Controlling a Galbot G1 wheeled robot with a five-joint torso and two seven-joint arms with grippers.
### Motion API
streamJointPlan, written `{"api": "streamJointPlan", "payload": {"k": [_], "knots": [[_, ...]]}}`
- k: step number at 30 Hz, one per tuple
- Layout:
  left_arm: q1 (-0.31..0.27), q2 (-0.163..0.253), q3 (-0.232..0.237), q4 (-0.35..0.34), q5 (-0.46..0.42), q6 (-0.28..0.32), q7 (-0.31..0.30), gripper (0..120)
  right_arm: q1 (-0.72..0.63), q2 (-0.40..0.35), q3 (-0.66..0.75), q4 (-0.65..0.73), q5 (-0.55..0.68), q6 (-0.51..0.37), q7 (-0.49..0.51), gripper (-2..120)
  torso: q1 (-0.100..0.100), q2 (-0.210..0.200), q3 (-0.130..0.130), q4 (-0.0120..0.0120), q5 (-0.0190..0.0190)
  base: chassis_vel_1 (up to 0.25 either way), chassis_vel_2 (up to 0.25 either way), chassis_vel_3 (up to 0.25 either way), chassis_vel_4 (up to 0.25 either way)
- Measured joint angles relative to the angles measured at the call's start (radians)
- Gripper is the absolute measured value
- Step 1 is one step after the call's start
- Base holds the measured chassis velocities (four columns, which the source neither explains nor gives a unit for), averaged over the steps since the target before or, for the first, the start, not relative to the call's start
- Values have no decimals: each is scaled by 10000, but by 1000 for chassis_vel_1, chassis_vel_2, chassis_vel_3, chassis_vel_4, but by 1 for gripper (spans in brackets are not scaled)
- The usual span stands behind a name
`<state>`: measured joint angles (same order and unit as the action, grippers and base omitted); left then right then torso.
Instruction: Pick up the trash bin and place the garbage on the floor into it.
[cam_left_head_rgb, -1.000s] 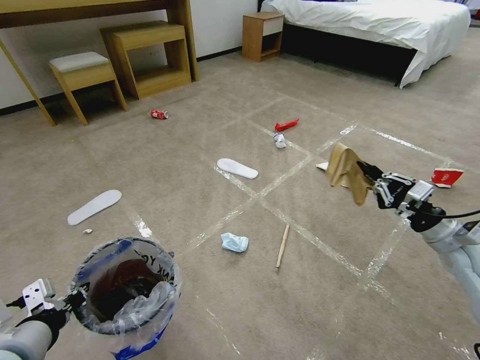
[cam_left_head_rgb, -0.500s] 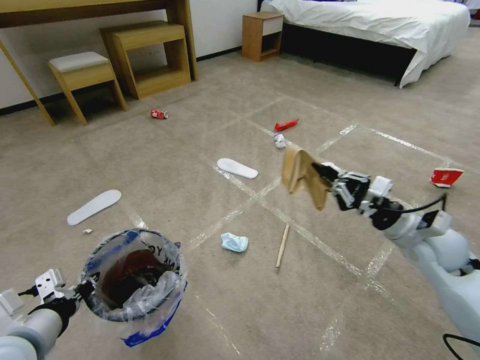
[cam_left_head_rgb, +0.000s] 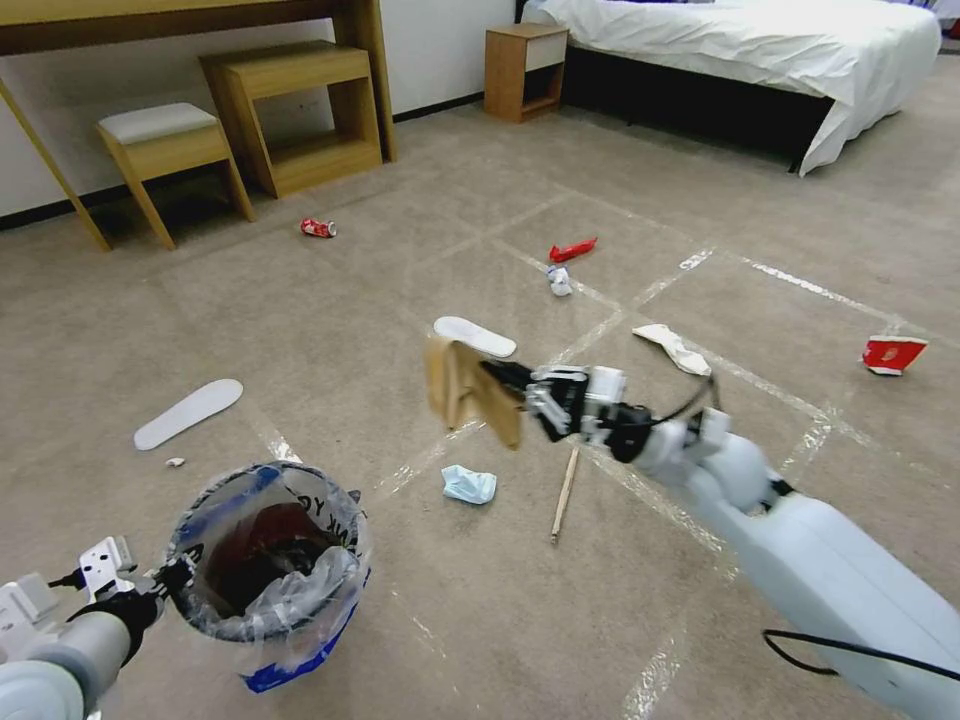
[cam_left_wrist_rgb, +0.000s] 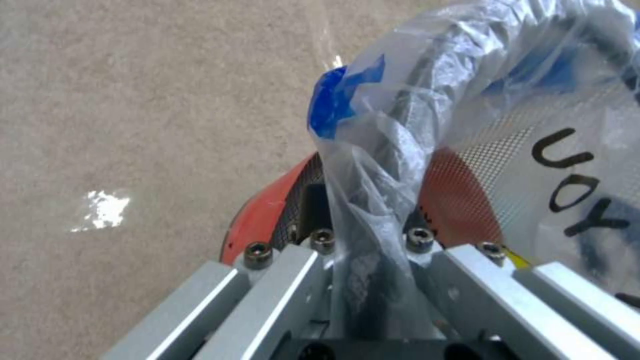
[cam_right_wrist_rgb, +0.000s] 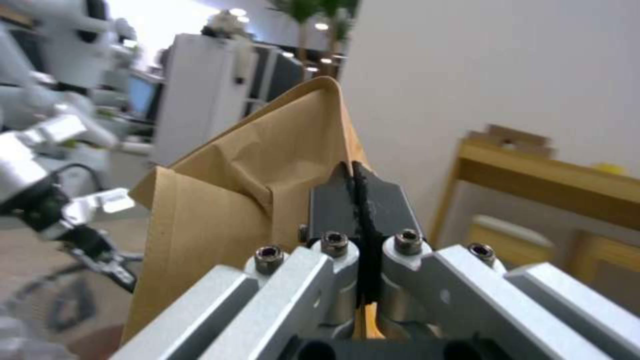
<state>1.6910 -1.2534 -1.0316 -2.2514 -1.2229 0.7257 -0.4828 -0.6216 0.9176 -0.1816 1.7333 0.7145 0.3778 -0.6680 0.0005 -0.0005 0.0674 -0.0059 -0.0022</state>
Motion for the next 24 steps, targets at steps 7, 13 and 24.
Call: {"api": "streamJointPlan", "payload": {"k": [7,13,24], "knots": [[-172,-135,23,192,100,-3,39,0,1060,831,-1483,-635,-18,40,-114,0,0,0,0,-4,3,0,0,0,0],[-209,-209,-14,281,131,-7,50,0,1699,1710,-2489,-989,-39,48,-143,0,0,0,-1,-5,0,0,0,0,0],[-257,-311,-30,316,145,-12,61,0,2438,2980,-3984,-1592,-184,155,-233,0,0,0,-1,-3,0,0,0,0,0]]}}
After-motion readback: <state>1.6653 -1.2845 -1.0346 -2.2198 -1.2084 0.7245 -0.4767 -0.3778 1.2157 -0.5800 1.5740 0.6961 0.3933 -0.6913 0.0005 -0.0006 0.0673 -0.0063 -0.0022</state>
